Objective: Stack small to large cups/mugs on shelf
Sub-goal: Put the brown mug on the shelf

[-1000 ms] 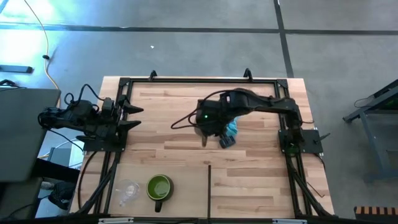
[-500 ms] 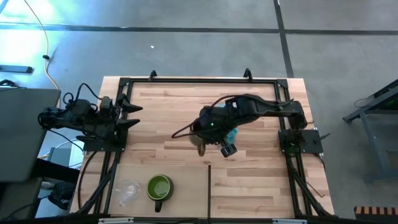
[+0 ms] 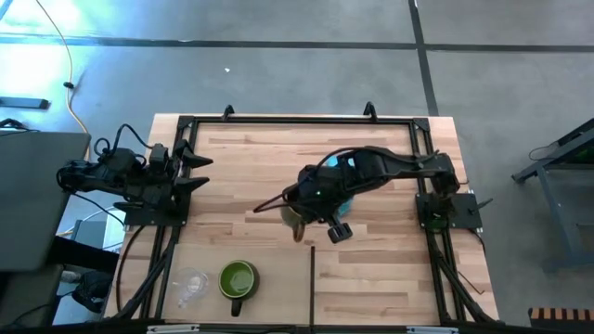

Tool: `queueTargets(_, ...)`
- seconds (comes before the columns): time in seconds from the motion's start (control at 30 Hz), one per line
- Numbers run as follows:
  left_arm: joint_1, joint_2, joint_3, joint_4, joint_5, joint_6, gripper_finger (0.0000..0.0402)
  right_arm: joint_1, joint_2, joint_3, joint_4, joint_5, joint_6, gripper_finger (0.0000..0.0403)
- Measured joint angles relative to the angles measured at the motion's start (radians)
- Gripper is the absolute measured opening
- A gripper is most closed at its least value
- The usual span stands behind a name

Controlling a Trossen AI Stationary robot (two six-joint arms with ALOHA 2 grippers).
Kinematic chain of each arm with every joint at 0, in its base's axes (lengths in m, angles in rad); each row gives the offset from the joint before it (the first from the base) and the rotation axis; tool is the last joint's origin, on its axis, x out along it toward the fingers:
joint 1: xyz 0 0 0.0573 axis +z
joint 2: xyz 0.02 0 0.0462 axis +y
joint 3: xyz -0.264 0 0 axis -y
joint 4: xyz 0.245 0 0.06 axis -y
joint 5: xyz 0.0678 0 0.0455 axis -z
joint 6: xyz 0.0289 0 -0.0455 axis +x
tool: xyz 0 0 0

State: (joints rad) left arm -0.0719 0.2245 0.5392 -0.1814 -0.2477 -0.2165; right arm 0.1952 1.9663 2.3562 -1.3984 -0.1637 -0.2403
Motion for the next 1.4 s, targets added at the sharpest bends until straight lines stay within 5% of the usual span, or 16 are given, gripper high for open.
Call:
queueTargets(0.83,0.000,0.001,0.000,-0.066,-0.002,-0.073,0.0262,0.135,0.036,-0.001,-0.011,-0.068,0.126,0.0005)
queueTargets(1.4,0.000,0.000,0.000,-0.117,-0.001,-0.076,0.0262,0.126,0.050,0.000,0.149,-0.067,0.179,0.0005)
